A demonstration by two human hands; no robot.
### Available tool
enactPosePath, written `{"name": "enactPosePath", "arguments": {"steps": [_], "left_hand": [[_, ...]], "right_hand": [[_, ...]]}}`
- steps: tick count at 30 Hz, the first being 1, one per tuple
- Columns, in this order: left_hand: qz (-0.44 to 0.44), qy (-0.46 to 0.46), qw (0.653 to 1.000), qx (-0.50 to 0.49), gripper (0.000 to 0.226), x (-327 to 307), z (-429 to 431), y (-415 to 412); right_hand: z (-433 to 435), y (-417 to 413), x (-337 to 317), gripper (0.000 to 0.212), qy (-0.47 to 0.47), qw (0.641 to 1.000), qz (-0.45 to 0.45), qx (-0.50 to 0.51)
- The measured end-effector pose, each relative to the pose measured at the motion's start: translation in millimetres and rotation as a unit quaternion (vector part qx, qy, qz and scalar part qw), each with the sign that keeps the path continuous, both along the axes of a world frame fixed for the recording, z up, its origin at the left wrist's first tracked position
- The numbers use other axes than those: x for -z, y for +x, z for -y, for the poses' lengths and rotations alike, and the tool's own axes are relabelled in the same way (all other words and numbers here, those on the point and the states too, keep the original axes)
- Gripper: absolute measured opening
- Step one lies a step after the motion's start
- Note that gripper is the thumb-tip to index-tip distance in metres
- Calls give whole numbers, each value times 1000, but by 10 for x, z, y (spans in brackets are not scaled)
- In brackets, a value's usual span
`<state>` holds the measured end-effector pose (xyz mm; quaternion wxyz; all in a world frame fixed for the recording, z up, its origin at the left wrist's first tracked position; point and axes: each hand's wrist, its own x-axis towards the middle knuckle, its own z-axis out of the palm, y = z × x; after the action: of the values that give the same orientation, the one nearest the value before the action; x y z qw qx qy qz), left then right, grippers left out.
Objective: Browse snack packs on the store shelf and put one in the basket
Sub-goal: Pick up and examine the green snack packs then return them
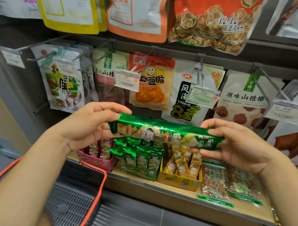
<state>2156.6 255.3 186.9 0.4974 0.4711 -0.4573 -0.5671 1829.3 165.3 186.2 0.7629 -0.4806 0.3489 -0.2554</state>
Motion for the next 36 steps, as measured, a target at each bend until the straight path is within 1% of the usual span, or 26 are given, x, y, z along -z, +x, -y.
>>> {"name": "enactPosePath", "arguments": {"steps": [1,4,6,7,9,12,13,15,16,17,19,20,22,23,24,26,27,30,32,34,36], "left_hand": [[3,9,999,-30,19,2,10,-38],[36,30,990,-134,32,75,71,-134],[90,23,977,-192,34,129,106,-168],[129,15,971,-203,35,152,117,-174],[192,4,961,-201,39,193,129,-178],[206,12,957,-205,39,219,144,-199],[189,19,961,-200,38,208,143,-211],[112,26,980,-163,33,178,134,-230],[77,23,988,-135,29,166,128,-229],[64,15,992,-110,25,151,119,-227],[103,-7,992,-76,14,144,107,-233],[137,-15,988,-65,15,166,110,-249],[214,-18,975,-50,23,237,127,-324],[269,-22,962,-42,25,288,145,-373],[342,-33,939,-30,27,351,171,-434],[501,-62,863,8,28,475,223,-548],[553,-73,829,33,26,525,247,-616],[631,-80,766,92,19,646,335,-810],[672,-91,728,99,30,714,429,-891],[692,-105,709,92,46,761,533,-921],[699,-113,700,93,57,804,635,-931]], "right_hand": [[-3,34,4,12,7,999,-13,31],[6,159,59,37,1,989,-61,135],[12,212,87,49,-12,986,-53,156],[9,222,87,50,-17,988,-42,151],[-9,232,71,42,-27,989,-29,145],[-13,259,89,33,-35,981,-52,183],[-6,275,102,29,-35,977,-57,201],[11,278,120,19,-30,970,-49,237],[23,255,113,15,-24,968,-33,249],[35,209,96,12,-15,967,-7,253],[55,59,50,17,2,972,58,228],[61,-28,31,23,4,977,78,200],[57,-172,15,34,-20,987,66,147],[51,-215,13,36,-45,989,40,133],[44,-242,10,35,-74,988,9,132],[22,-248,-11,31,-127,980,-36,150],[10,-248,-23,31,-156,974,-58,156],[-30,-231,-42,34,-269,935,-158,168],[-40,-209,-27,40,-312,912,-193,181],[-34,-173,32,40,-353,882,-236,204],[8,-149,134,36,-390,834,-323,222]]}}
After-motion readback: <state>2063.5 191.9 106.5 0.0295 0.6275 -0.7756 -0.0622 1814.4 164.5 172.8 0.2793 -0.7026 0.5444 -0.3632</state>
